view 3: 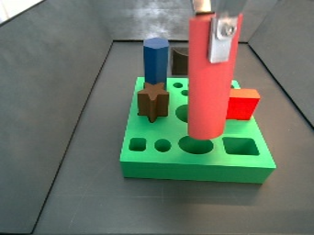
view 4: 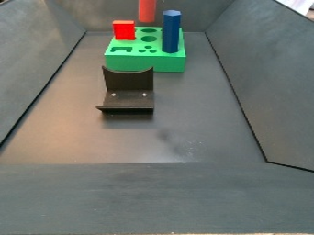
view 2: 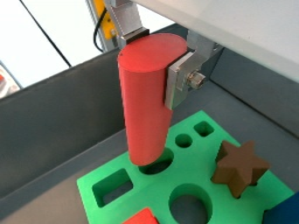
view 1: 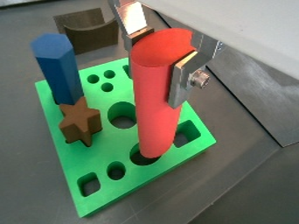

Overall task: Pick up the oval object. Move up. Move to above the board. Insert the oval object.
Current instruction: Insert the oval object.

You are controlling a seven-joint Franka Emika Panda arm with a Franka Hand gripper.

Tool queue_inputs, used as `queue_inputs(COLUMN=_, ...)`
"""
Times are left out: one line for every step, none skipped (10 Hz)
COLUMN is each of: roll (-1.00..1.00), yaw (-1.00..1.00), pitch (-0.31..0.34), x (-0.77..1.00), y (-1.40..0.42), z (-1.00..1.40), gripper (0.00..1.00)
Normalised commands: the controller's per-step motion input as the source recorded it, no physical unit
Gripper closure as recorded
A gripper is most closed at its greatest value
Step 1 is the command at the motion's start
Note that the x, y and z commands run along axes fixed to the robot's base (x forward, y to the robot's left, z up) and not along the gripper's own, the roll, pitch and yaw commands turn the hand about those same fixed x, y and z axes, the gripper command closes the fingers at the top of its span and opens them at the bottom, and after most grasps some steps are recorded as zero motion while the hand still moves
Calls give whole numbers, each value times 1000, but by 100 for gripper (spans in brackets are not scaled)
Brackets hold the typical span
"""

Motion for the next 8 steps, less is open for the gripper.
queue_inputs(roll=64, yaw=0, pitch=4, x=0, y=0, z=-69, gripper=100)
queue_inputs(roll=91, yaw=0, pitch=4, x=0, y=37, z=-74, gripper=100)
queue_inputs(roll=49, yaw=-171, pitch=0, x=0, y=54, z=-51, gripper=100)
queue_inputs(roll=14, yaw=-169, pitch=0, x=0, y=26, z=-66, gripper=100)
queue_inputs(roll=19, yaw=-129, pitch=0, x=0, y=0, z=-74, gripper=100)
queue_inputs(roll=14, yaw=-263, pitch=0, x=0, y=0, z=-71, gripper=100)
queue_inputs(roll=26, yaw=-271, pitch=0, x=-6, y=0, z=-114, gripper=100)
queue_inputs(roll=0, yaw=-74, pitch=0, x=0, y=0, z=0, gripper=100)
